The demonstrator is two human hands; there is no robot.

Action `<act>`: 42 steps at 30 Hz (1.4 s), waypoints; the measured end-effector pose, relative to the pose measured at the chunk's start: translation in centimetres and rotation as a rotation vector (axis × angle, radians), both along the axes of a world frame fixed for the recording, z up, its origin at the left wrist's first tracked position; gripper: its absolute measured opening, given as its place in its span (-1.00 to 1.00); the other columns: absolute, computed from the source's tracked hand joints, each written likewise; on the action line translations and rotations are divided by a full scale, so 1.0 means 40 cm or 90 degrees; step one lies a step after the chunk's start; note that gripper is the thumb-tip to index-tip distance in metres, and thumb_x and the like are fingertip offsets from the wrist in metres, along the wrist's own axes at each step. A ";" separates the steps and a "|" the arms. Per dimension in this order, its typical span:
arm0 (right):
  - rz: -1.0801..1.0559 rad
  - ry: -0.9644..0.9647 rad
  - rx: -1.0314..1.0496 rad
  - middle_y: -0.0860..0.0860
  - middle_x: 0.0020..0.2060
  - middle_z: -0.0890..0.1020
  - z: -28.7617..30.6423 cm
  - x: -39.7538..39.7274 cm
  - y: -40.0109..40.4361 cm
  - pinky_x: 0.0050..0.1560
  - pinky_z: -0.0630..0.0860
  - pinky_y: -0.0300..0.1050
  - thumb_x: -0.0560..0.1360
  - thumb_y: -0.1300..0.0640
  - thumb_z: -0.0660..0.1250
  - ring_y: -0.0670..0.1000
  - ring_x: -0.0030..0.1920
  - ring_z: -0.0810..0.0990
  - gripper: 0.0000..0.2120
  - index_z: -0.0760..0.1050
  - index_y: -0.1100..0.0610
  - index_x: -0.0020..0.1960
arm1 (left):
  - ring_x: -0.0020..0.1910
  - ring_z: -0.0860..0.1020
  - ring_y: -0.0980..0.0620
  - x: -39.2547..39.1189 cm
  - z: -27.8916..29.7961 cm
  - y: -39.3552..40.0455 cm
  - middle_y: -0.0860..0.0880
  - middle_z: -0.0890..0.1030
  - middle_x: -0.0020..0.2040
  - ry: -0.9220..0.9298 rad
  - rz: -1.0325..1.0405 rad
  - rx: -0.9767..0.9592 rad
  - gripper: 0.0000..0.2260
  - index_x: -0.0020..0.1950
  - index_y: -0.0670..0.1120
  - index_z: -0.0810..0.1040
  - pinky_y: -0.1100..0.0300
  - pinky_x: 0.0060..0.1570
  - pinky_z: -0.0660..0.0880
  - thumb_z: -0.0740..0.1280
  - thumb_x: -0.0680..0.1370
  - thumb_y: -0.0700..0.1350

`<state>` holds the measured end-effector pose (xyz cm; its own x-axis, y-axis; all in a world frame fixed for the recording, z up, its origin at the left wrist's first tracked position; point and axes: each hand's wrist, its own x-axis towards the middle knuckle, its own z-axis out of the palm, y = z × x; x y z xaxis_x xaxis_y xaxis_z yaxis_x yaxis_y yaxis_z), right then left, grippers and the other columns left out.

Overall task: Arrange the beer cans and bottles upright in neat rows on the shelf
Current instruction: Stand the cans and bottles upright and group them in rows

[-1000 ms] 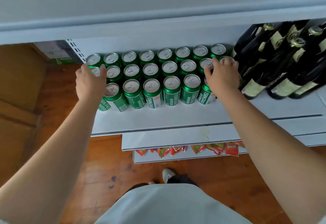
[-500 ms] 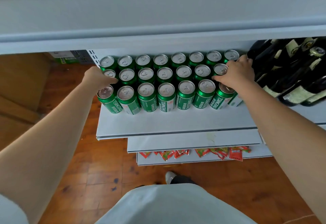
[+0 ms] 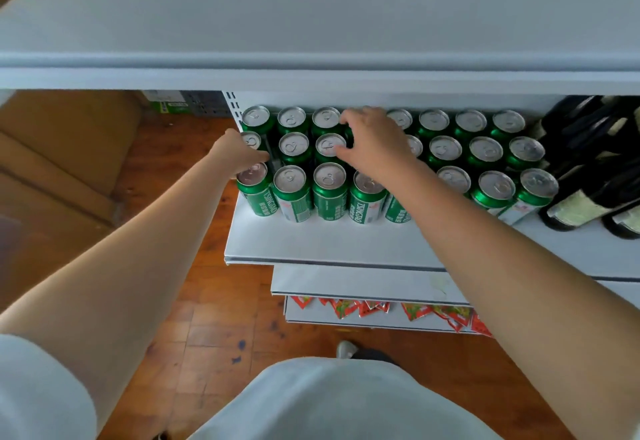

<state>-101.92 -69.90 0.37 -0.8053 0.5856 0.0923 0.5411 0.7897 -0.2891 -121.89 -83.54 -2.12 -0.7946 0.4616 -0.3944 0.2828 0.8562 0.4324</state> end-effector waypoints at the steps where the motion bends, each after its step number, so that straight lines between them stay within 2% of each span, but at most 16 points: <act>1: -0.002 -0.049 -0.001 0.14 0.09 0.56 -0.013 -0.038 -0.013 -0.05 0.43 -0.03 0.46 -0.10 0.39 0.17 0.14 0.49 -0.53 0.45 0.16 0.23 | 0.16 0.53 -0.19 -0.001 -0.004 0.001 -0.22 0.47 0.27 -0.011 0.018 0.009 -0.24 0.47 -0.23 0.21 0.04 -0.09 0.54 0.48 0.45 0.09; 3: -0.041 -0.131 0.013 0.15 0.03 0.57 -0.032 -0.086 -0.020 -0.13 0.37 -0.07 0.42 -0.18 0.39 0.18 0.12 0.48 -0.49 0.45 0.17 0.18 | 0.17 0.52 -0.17 0.000 -0.010 0.002 -0.20 0.46 0.30 -0.031 0.038 0.025 -0.24 0.48 -0.21 0.19 0.03 -0.03 0.55 0.47 0.46 0.09; 6: -0.072 -0.197 0.060 0.13 0.02 0.59 -0.044 -0.119 -0.010 -0.06 0.34 -0.07 0.41 -0.22 0.38 0.17 0.15 0.47 -0.51 0.53 0.16 0.10 | 0.20 0.49 -0.18 0.007 -0.015 -0.001 -0.20 0.43 0.31 -0.007 0.037 0.019 -0.23 0.46 -0.19 0.18 -0.03 0.11 0.54 0.47 0.45 0.13; 8: -0.073 -0.221 0.068 0.12 0.03 0.60 -0.044 -0.133 -0.004 0.01 0.35 -0.06 0.39 -0.26 0.38 0.17 0.18 0.47 -0.50 0.54 0.14 0.07 | 0.27 0.41 -0.20 0.022 -0.007 -0.003 -0.18 0.40 0.31 0.182 -0.026 0.009 -0.29 0.41 -0.15 0.25 -0.10 0.21 0.45 0.46 0.43 0.17; 10: -0.076 -0.241 0.070 0.12 0.06 0.61 -0.042 -0.143 0.000 0.08 0.37 -0.03 0.37 -0.32 0.38 0.17 0.20 0.47 -0.44 0.53 0.13 0.09 | 0.28 0.36 -0.18 0.042 0.006 0.008 -0.13 0.43 0.27 0.386 -0.147 0.022 -0.39 0.33 -0.09 0.37 -0.09 0.21 0.34 0.40 0.43 0.23; 11: -0.077 -0.243 0.075 0.12 0.06 0.62 -0.041 -0.145 0.001 0.10 0.37 -0.02 0.36 -0.35 0.37 0.17 0.21 0.47 -0.42 0.53 0.12 0.08 | 0.27 0.35 -0.16 0.049 0.009 0.019 -0.10 0.46 0.25 0.414 -0.204 0.018 -0.42 0.30 -0.07 0.42 -0.08 0.20 0.31 0.37 0.43 0.27; 15: -0.083 -0.216 0.075 0.12 0.03 0.63 -0.048 -0.149 0.002 0.08 0.37 -0.01 0.33 -0.38 0.37 0.18 0.18 0.48 -0.41 0.53 0.12 0.02 | 0.21 0.42 -0.15 0.059 0.005 0.060 -0.07 0.57 0.03 0.351 -0.321 -0.083 -0.51 0.00 -0.06 0.53 -0.04 0.14 0.27 0.31 0.42 0.37; 19: -0.099 -0.169 0.051 0.12 -0.10 0.62 -0.056 -0.140 -0.007 -0.01 0.36 -0.05 0.31 -0.41 0.39 0.17 0.13 0.48 -0.43 0.47 0.12 -0.15 | 0.08 0.49 -0.13 0.041 0.000 0.065 -0.07 0.59 -0.07 0.356 -0.314 -0.042 -0.53 -0.13 -0.08 0.54 0.01 0.03 0.27 0.40 0.39 0.34; 22: -0.081 -0.141 -0.012 0.08 -0.23 0.50 -0.055 -0.136 -0.012 -0.02 0.42 -0.06 0.34 -0.38 0.39 0.16 0.13 0.47 -0.40 0.56 0.18 -0.04 | 0.09 0.49 -0.11 0.024 0.000 0.056 -0.05 0.59 -0.02 0.343 -0.305 -0.042 -0.53 0.00 -0.06 0.62 0.03 -0.02 0.24 0.42 0.38 0.32; 24: -0.039 -0.145 -0.003 0.11 -0.09 0.59 -0.039 -0.128 -0.005 0.03 0.41 -0.03 0.40 -0.35 0.35 0.19 0.16 0.48 -0.41 0.56 0.17 0.08 | 0.18 0.44 -0.14 0.020 0.009 0.046 -0.08 0.56 0.09 0.319 -0.316 -0.067 -0.47 0.16 -0.07 0.58 0.00 0.06 0.27 0.41 0.39 0.30; 26: -0.018 -0.138 0.025 0.14 0.04 0.62 -0.004 -0.104 0.014 0.02 0.43 -0.01 0.45 -0.29 0.33 0.20 0.14 0.51 -0.44 0.53 0.18 0.15 | 0.27 0.38 -0.16 0.030 0.028 0.024 -0.11 0.49 0.23 0.319 -0.324 -0.026 -0.38 0.28 -0.08 0.47 -0.07 0.20 0.28 0.40 0.40 0.30; 29: 0.035 -0.088 0.006 0.05 0.00 0.63 0.037 -0.037 0.025 0.00 0.52 -0.02 0.43 -0.26 0.37 0.12 0.03 0.57 -0.51 0.54 0.12 0.11 | 0.27 0.36 -0.10 0.066 0.032 -0.045 -0.04 0.47 0.25 0.358 -0.389 0.071 -0.42 0.27 0.00 0.44 -0.07 0.26 0.28 0.37 0.41 0.35; 31: 0.105 -0.113 0.041 0.00 -0.04 0.62 0.030 -0.005 -0.011 -0.04 0.48 -0.05 0.34 -0.38 0.35 0.08 0.02 0.55 -0.44 0.53 0.06 0.09 | 0.30 0.33 -0.11 0.085 0.006 -0.097 -0.05 0.42 0.30 0.355 -0.390 0.045 -0.35 0.30 0.03 0.43 -0.08 0.29 0.29 0.32 0.38 0.43; 33: 0.137 -0.189 0.113 0.03 -0.04 0.59 -0.012 0.006 -0.061 -0.04 0.41 -0.03 0.29 -0.44 0.34 0.11 0.04 0.51 -0.34 0.50 0.08 0.08 | 0.30 0.32 -0.13 0.097 -0.024 -0.130 -0.07 0.37 0.32 0.316 -0.334 0.034 -0.26 0.35 0.03 0.40 -0.09 0.26 0.34 0.27 0.34 0.49; 36: 0.120 -0.186 0.147 0.06 -0.03 0.55 -0.068 0.005 -0.089 0.04 0.40 -0.01 0.30 -0.35 0.43 0.10 0.05 0.45 -0.39 0.48 0.14 0.06 | 0.30 0.27 -0.15 0.121 -0.048 -0.141 -0.06 0.30 0.33 0.283 -0.335 0.040 -0.21 0.35 0.11 0.39 -0.12 0.24 0.38 0.26 0.27 0.55; 42: 0.095 -0.105 0.108 0.03 -0.11 0.53 -0.091 0.004 -0.086 -0.04 0.39 -0.05 0.27 -0.33 0.47 0.07 -0.02 0.44 -0.40 0.51 0.14 0.03 | 0.32 0.22 -0.19 0.146 -0.067 -0.149 -0.11 0.30 0.33 0.294 -0.266 0.114 -0.37 0.34 0.10 0.49 -0.16 0.25 0.40 0.45 0.35 0.34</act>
<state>-101.77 -73.34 -3.28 -0.8935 0.4474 0.0391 0.4445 0.8935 -0.0642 -116.05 -89.50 -4.81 -0.6029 0.7958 0.0562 0.7678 0.5596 0.3121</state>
